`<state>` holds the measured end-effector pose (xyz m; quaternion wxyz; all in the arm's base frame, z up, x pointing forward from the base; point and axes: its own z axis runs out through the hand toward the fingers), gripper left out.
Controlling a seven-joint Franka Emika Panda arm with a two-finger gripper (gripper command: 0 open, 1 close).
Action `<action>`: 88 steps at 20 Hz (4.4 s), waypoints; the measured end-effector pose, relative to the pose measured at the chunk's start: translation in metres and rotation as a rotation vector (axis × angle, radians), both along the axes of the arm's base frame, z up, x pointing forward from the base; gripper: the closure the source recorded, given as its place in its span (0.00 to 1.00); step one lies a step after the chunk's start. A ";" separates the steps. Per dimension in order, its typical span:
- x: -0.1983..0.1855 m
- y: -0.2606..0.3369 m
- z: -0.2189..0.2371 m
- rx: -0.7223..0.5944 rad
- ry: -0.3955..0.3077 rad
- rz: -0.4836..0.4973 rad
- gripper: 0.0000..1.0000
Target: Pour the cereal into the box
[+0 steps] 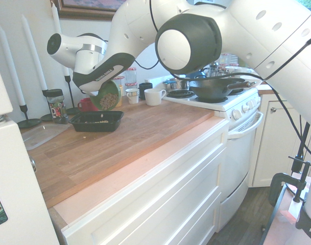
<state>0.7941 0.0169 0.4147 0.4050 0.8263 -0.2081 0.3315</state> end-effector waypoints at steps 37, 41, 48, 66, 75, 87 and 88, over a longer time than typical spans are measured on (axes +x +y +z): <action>-0.014 0.047 -0.011 -0.272 -0.051 0.167 1.00; -0.015 0.057 -0.010 -0.299 -0.069 0.192 1.00; -0.026 0.071 -0.012 -0.354 -0.097 0.206 1.00; -0.039 0.066 0.034 -0.061 -0.120 0.005 1.00; -0.033 -0.035 0.084 0.513 -0.007 -0.164 1.00; -0.064 -0.224 0.053 1.190 0.064 -0.270 1.00; -0.066 -0.232 0.047 1.244 0.064 -0.277 1.00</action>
